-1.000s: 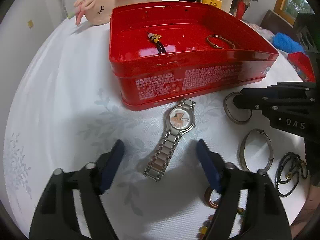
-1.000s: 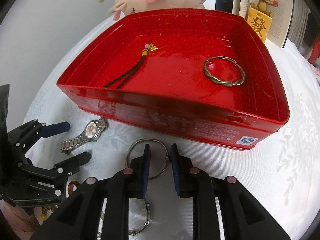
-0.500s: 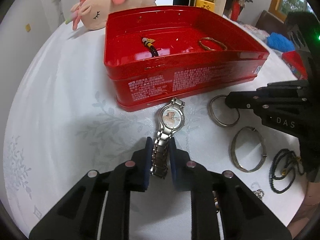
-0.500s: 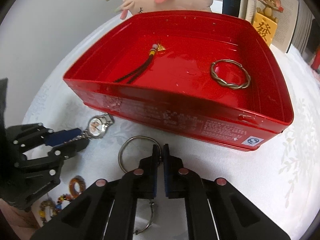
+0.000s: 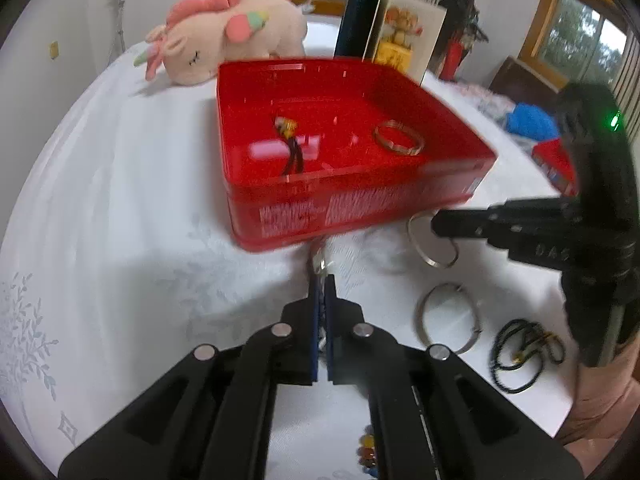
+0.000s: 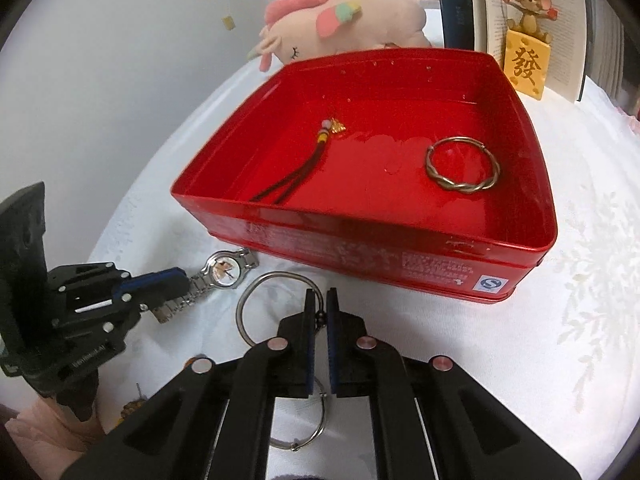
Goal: Organize jewelry
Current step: 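Grasp the wristwatch with the left tool while the right tool grasps the thin ring, lifting both, then carry the watch into the red tin with the left tool while the right releases the ring inside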
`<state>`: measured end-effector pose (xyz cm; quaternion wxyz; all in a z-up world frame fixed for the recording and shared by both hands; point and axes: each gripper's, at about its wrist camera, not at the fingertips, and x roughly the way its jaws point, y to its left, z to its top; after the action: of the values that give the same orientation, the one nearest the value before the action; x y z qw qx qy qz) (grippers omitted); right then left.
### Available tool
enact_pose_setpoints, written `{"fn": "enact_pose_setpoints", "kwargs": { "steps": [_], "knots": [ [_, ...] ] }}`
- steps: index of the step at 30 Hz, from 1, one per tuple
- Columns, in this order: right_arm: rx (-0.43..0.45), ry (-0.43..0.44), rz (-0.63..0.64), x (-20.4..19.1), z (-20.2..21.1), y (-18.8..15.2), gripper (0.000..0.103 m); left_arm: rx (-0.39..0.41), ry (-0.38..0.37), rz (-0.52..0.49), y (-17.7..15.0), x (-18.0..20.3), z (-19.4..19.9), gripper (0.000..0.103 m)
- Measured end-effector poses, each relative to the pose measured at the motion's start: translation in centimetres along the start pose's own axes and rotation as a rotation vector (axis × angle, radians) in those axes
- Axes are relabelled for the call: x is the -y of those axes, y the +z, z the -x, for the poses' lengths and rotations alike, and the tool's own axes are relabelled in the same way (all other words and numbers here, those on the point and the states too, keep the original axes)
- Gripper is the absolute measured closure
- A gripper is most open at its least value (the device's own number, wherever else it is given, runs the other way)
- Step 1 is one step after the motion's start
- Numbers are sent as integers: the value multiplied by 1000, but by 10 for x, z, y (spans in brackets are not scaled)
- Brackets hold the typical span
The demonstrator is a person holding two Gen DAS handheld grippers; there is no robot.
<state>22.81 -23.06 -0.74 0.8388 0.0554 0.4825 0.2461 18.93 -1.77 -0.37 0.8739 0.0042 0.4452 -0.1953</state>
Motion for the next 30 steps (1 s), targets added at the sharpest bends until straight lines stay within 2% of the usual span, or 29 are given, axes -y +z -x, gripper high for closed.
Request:
{"fn": "enact_pose_setpoints", "kwargs": {
  "steps": [6,17,23,30],
  "knots": [
    [25,18,0,0,8,3,98,54,-18,11,8,-1,19,102],
    [30,52,-8,1,12,2,98,68,-62,52,15,-12,26,102],
    [43,78,-3,1,22,5,98,96,-68,46,23,-10,39,102],
    [75,68,-4,3,38,14,98,117,-71,29,38,-3,49,102]
  ]
}}
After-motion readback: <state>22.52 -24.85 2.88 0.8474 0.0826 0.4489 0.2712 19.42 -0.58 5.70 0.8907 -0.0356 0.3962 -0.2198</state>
